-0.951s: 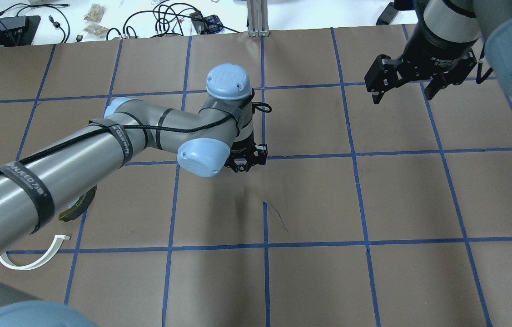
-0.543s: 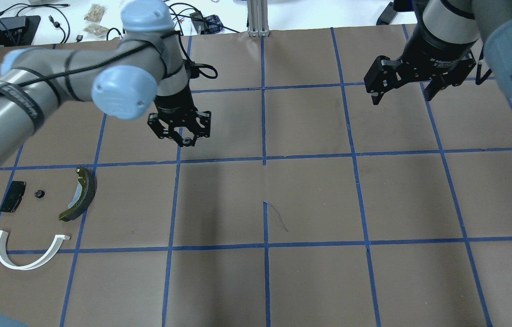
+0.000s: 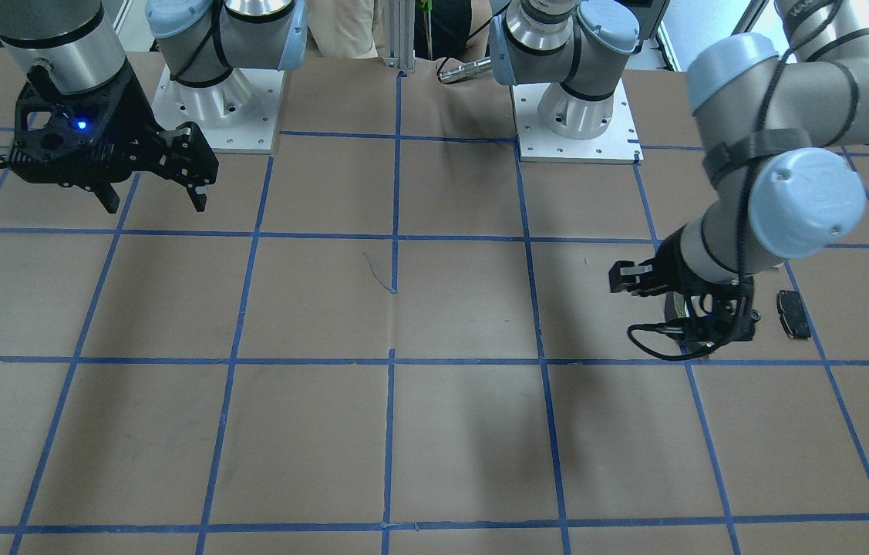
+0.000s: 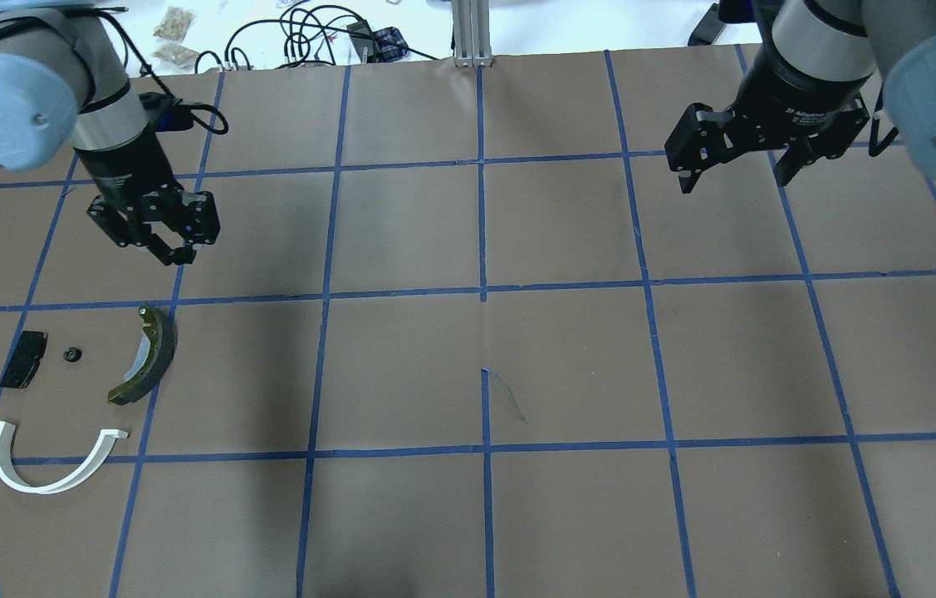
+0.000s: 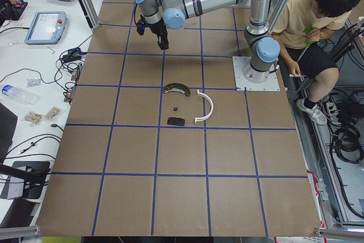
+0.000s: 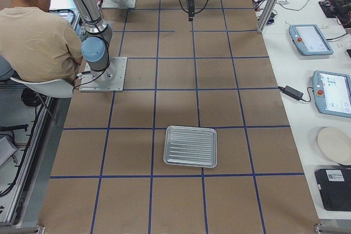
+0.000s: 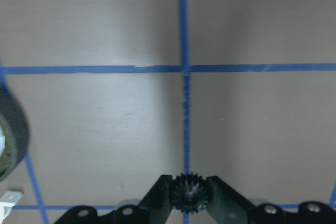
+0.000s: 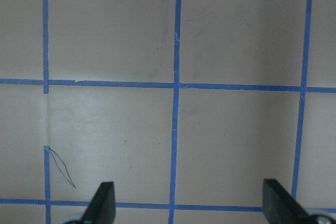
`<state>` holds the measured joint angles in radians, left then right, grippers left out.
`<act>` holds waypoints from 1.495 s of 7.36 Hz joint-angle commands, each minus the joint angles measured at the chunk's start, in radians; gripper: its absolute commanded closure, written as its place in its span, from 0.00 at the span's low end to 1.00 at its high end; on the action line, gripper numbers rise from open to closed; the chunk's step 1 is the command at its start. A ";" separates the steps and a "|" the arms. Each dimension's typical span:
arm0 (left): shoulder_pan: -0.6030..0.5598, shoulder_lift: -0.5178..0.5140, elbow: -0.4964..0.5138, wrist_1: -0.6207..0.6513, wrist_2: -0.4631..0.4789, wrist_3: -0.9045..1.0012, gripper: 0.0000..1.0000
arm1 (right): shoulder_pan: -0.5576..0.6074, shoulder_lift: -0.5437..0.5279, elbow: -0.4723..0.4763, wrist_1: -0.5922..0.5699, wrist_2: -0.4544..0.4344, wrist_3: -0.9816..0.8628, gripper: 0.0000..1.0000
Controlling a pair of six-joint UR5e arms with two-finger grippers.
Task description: Place bearing gear from tray to pile
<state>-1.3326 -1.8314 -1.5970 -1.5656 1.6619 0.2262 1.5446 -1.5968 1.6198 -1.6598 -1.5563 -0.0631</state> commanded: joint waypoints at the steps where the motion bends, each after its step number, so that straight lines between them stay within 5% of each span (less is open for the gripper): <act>1: 0.157 -0.020 -0.105 0.167 0.050 0.181 1.00 | 0.000 0.000 0.000 0.000 0.001 0.002 0.00; 4: 0.269 -0.055 -0.312 0.584 0.048 0.446 1.00 | 0.000 0.000 0.000 0.000 -0.004 0.000 0.00; 8: 0.363 -0.106 -0.396 0.714 0.050 0.553 1.00 | -0.001 0.001 0.000 0.003 -0.004 0.000 0.00; 9: 0.363 -0.101 -0.394 0.713 0.050 0.548 0.89 | -0.001 0.002 0.000 0.003 -0.004 0.000 0.00; 10: 0.363 -0.106 -0.390 0.713 0.048 0.544 0.06 | -0.001 0.002 0.000 0.003 -0.004 0.000 0.00; 11: 0.363 -0.100 -0.380 0.707 0.050 0.544 0.00 | -0.001 0.002 0.000 0.003 -0.004 0.000 0.00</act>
<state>-0.9700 -1.9345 -1.9856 -0.8546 1.7111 0.7718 1.5432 -1.5954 1.6199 -1.6567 -1.5600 -0.0628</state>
